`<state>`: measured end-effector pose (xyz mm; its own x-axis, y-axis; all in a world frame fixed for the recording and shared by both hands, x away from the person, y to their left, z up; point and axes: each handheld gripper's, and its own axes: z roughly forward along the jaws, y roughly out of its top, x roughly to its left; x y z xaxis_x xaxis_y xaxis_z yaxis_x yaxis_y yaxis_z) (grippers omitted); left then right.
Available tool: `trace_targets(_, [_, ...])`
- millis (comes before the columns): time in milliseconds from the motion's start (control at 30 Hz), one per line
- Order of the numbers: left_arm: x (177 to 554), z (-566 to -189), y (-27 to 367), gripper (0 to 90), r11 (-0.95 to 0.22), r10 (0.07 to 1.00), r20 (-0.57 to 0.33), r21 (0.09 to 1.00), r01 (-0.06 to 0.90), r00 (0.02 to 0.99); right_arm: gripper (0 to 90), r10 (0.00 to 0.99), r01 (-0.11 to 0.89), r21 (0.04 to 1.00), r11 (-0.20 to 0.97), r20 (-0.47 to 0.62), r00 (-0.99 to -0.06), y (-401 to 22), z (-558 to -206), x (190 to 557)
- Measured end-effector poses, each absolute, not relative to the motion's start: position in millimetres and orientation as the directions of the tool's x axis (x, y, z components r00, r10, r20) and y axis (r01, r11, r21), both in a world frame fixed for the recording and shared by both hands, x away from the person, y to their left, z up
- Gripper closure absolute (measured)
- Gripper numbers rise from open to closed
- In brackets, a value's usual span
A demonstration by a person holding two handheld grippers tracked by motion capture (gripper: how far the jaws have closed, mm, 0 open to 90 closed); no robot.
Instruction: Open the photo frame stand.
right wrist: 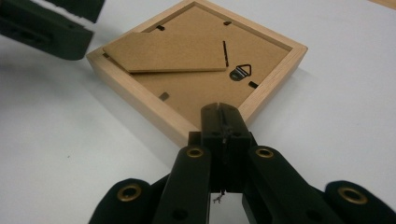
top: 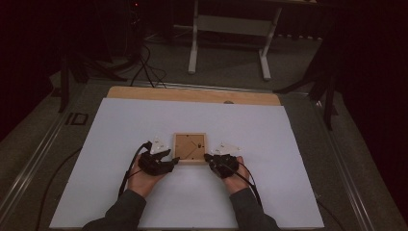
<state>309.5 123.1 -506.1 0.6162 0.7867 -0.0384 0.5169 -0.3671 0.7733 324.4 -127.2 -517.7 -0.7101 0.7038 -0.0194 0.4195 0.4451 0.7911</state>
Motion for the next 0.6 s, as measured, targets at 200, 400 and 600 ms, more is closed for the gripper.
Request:
trace_targets(200, [319.4, -504.8, 116.2, 49.8, -0.389, 0.784, -0.018, 0.765, 0.514, 0.620, 90.0, 0.709, 0.426, 0.793, 0.436, -0.011, -0.705, -127.2, -518.1, 323.6])
trace_targets(400, [323.8, -503.5, 107.9, 48.4, -0.410, 0.777, 0.002, 0.760, 0.504, 0.630, 90.0, 0.707, 0.431, 0.793, 0.431, -0.001, -0.707, -127.9, -518.2, 324.2])
trace_targets(600, [329.0, -504.6, 98.9, 47.3, -0.431, 0.772, 0.017, 0.749, 0.503, 0.635, 90.0, 0.707, 0.431, 0.793, 0.431, 0.000, -0.707, -128.4, -518.3, 324.5])
